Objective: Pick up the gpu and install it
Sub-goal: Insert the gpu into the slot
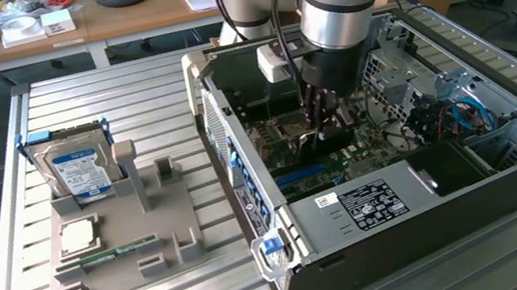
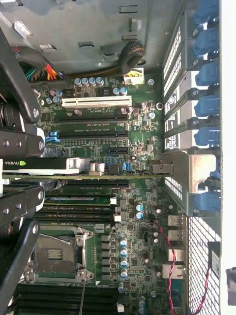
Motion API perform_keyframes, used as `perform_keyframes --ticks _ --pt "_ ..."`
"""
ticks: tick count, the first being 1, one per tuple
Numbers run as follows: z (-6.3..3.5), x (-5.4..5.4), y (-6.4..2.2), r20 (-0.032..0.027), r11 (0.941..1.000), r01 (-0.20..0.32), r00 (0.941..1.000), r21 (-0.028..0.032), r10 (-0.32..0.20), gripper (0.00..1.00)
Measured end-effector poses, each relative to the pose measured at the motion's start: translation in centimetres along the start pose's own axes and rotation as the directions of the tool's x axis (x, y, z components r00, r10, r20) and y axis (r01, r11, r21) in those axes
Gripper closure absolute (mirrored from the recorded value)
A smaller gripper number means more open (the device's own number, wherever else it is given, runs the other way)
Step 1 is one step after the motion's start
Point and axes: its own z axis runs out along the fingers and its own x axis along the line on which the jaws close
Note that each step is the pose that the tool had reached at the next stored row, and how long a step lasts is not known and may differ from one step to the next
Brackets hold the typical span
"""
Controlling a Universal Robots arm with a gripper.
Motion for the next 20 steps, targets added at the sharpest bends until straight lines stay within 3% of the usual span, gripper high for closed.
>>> perform_keyframes --ticks 10,20 --pt "0.83 0.02 0.05 -0.0001 1.0 0.0 1.0 0.0 0.0 0.73" --pt "0.85 0.02 0.24 -0.0002 1.0 0.0 1.0 -0.0001 0.0 0.73"
